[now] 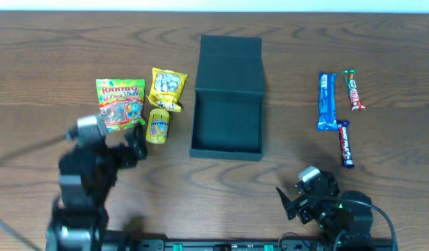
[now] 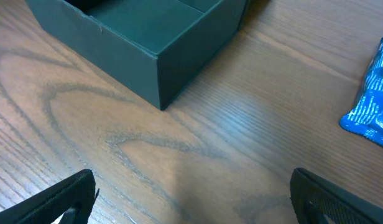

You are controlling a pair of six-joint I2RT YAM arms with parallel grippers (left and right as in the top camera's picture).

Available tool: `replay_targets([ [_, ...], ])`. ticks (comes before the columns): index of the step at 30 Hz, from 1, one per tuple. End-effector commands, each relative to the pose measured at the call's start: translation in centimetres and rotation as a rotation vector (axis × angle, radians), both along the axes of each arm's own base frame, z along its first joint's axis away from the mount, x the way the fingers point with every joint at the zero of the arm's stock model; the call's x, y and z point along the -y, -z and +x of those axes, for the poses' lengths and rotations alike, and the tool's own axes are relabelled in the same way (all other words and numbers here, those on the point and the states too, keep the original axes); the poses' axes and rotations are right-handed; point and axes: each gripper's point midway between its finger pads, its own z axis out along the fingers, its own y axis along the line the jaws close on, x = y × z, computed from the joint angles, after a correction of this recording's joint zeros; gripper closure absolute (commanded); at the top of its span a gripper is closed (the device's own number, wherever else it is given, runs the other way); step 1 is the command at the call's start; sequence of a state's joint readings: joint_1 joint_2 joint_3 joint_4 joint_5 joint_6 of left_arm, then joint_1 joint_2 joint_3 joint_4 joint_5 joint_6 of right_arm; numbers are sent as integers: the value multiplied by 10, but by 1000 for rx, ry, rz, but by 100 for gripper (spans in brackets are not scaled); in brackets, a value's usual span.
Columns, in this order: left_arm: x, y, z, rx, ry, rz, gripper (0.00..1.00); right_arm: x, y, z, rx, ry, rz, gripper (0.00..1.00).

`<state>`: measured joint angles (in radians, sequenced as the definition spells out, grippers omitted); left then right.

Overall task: Pack container
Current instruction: 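Reach the left gripper to the green Haribo bag and grasp it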

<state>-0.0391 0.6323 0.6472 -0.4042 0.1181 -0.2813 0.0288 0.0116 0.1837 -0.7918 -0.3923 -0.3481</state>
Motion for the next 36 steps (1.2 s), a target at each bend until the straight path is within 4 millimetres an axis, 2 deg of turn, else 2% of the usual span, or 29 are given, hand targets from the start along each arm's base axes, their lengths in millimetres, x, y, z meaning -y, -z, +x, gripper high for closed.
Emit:
replay_targets([
  [1,-29,-18,27,-81,-70,225,5,-3,1,-1,1,-16,3,1],
  [3,-41,-20,43,-139,-98,306,5,-3,1,-1,0,-16,3,1],
  [6,-55,-7,71,-224,-139,398,5,-3,1,-1,1,-16,3,1],
  [8,-56,19,89,-283,-115,426,5,-3,1,-1,1,-16,3,1],
  [15,-69,118,121,-505,-71,429,5,-3,1,-1,1,-16,3,1],
  [19,-66,152,127,-551,-3,359,5,-3,1,-1,1,-16,3,1],
  [23,-69,189,124,-631,52,339,4,-3,1,-1,0,-16,3,1],
  [28,-69,211,122,-675,67,341,0,-3,1,-1,1,-16,3,1],
  [30,-68,217,121,-692,71,338,9,-3,1,-1,1,-16,3,1],
  [33,-68,220,120,-698,67,334,34,-3,1,-1,1,-16,3,1],
  [36,-68,220,120,-700,45,314,50,-3,1,-1,0,-16,3,1],
])
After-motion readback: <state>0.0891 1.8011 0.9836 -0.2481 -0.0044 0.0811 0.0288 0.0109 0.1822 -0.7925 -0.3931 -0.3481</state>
